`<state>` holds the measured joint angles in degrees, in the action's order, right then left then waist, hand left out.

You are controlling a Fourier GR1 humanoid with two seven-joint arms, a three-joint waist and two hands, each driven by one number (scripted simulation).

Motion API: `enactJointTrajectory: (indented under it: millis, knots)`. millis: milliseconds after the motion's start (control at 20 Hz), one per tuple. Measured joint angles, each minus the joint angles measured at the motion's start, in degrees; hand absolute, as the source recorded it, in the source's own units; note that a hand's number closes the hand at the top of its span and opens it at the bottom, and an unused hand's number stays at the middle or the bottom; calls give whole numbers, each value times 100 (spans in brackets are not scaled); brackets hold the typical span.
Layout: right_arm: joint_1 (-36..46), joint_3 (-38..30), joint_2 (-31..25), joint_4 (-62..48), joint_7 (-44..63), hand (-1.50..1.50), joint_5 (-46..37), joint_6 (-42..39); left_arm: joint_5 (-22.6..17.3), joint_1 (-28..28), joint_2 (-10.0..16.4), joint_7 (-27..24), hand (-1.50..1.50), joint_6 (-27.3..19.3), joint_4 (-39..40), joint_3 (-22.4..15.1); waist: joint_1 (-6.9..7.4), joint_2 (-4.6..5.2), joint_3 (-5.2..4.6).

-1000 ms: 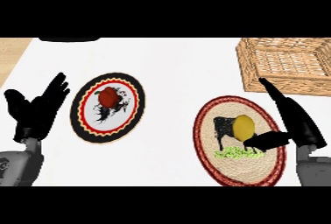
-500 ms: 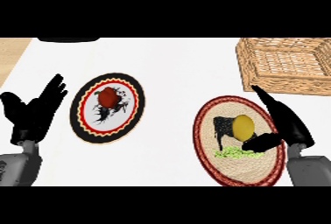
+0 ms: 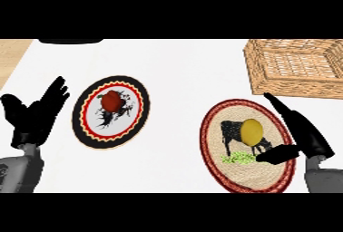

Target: Pick the lemon from the placemat and place it in the basket

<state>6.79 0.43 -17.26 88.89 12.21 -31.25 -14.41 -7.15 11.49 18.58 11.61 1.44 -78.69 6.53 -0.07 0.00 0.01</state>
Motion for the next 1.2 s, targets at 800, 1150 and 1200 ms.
enactJointTrajectory:
  millis: [800,1150,1200]
  knots:
    - [45,205,406,-458,-108,-150,-897,295,343,-13,-317,54,0,26,-99,97,13,-1,0]
    - [198,514,454,-801,-219,150,-1466,374,303,73,-269,97,0,199,-30,237,13,-9,-10]
    - [242,533,482,-941,-300,150,-1546,482,298,-14,-276,38,0,234,-26,250,17,-18,-20]
